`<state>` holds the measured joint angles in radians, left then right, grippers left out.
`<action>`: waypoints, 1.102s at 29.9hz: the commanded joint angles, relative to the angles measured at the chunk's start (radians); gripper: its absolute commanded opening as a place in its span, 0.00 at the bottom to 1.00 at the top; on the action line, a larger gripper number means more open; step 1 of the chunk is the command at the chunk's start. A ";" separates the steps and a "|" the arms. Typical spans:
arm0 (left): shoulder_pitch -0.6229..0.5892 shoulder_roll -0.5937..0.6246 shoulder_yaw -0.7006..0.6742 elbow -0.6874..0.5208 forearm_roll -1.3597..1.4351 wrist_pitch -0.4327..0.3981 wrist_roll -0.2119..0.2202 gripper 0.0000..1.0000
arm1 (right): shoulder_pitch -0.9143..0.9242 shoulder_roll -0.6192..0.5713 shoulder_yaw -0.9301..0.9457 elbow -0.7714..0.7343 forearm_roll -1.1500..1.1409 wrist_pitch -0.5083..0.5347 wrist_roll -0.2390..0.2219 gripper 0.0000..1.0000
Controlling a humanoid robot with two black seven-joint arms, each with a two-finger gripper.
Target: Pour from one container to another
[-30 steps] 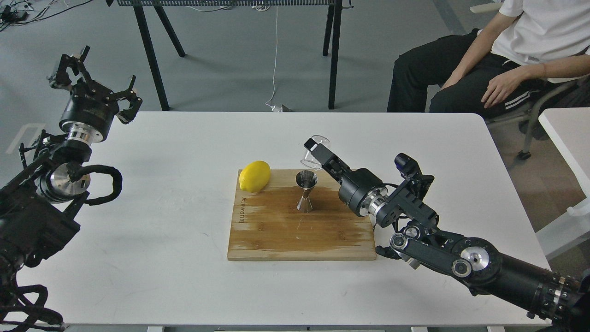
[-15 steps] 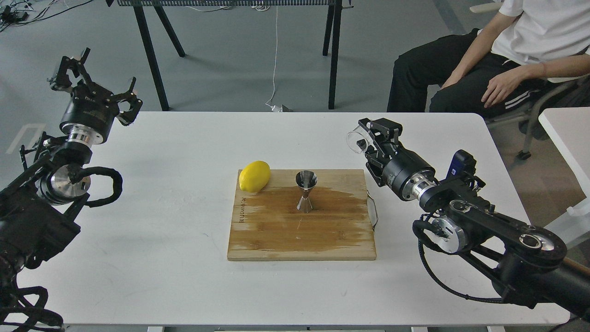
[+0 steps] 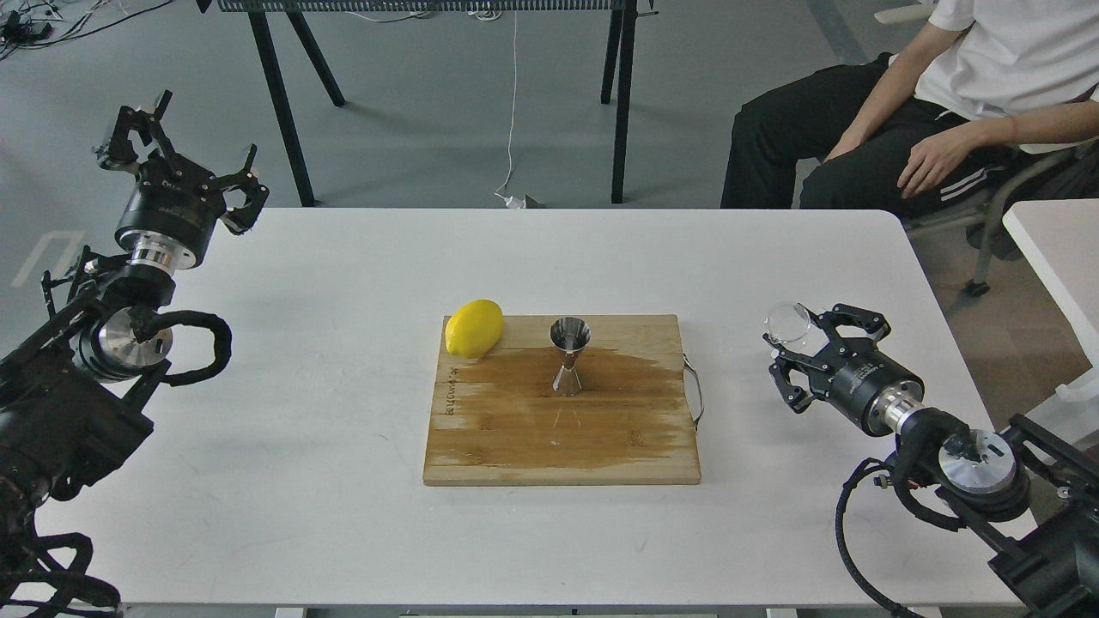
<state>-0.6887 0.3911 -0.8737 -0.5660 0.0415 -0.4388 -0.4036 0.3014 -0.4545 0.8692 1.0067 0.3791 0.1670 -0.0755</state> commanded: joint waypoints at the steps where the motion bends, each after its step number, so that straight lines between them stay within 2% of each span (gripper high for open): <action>1: 0.000 -0.002 0.002 0.000 0.000 0.002 0.002 1.00 | -0.002 0.045 0.043 -0.132 0.109 0.061 -0.085 0.37; 6: 0.000 -0.003 0.007 0.000 0.001 0.003 0.002 1.00 | -0.004 0.121 0.105 -0.221 0.121 0.074 -0.121 0.36; 16: 0.000 -0.003 0.005 0.000 0.000 0.003 0.000 1.00 | -0.019 0.192 0.200 -0.232 0.155 0.065 -0.122 0.38; 18: 0.000 0.000 0.005 0.000 0.001 0.003 0.000 1.00 | -0.018 0.194 0.217 -0.253 0.155 0.060 -0.122 0.45; 33: -0.003 -0.005 0.005 0.000 0.000 0.005 0.000 1.00 | -0.022 0.194 0.226 -0.300 0.155 0.065 -0.122 0.57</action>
<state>-0.6888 0.3868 -0.8685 -0.5660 0.0415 -0.4342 -0.4036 0.2829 -0.2618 1.0953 0.7079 0.5344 0.2281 -0.1979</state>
